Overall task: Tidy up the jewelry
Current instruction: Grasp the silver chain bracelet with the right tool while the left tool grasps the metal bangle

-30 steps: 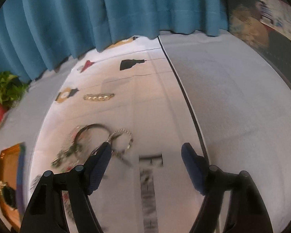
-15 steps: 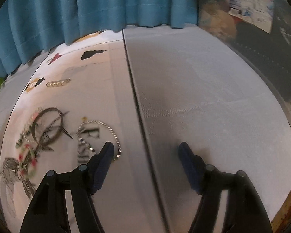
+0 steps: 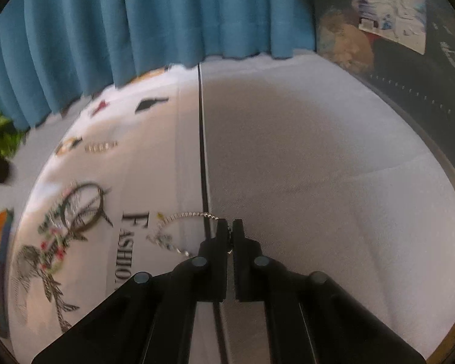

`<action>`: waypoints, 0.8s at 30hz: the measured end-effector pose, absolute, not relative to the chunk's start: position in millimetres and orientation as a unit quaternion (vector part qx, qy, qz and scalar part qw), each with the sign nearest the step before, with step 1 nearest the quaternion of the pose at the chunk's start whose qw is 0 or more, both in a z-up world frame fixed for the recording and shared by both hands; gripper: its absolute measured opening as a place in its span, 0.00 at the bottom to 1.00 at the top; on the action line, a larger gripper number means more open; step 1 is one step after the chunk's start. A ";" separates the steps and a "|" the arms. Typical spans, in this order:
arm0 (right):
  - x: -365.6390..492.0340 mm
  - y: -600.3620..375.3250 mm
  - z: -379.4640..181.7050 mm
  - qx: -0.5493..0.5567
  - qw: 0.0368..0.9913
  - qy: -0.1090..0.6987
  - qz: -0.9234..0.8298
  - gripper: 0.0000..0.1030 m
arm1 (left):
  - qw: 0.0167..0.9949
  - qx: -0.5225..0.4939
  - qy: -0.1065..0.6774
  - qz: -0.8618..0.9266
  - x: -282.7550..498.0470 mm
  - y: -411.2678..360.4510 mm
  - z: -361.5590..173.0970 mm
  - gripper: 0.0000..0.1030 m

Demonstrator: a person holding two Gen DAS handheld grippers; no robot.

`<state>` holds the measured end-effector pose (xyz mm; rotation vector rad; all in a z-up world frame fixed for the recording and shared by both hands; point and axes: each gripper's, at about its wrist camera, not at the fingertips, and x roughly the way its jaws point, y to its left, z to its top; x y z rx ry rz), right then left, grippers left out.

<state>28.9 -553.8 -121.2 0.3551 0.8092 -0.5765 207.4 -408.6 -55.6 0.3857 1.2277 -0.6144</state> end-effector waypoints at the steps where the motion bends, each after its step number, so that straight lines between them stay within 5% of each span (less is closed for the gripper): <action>1: 27.8 -556.4 -121.3 0.174 0.864 0.384 -0.275 0.03 | 0.750 0.183 0.570 -0.282 208.8 -414.6 -61.2 0.71; 10: 22.9 -570.1 -130.6 0.207 0.855 0.394 -0.267 0.03 | 0.717 0.209 0.617 -0.250 210.6 -440.6 -106.2 0.65; 13: 23.0 -570.8 -132.3 0.212 0.854 0.396 -0.262 0.03 | 0.717 0.208 0.616 -0.251 212.3 -443.5 -110.5 0.42; 15: 23.1 -570.8 -132.4 0.213 0.855 0.396 -0.260 0.03 | 0.717 0.211 0.616 -0.249 213.8 -445.8 -113.4 0.15; 24: 23.4 -570.4 -132.4 0.216 0.855 0.394 -0.260 0.03 | 0.729 0.210 0.600 -0.255 218.7 -445.3 -112.2 0.02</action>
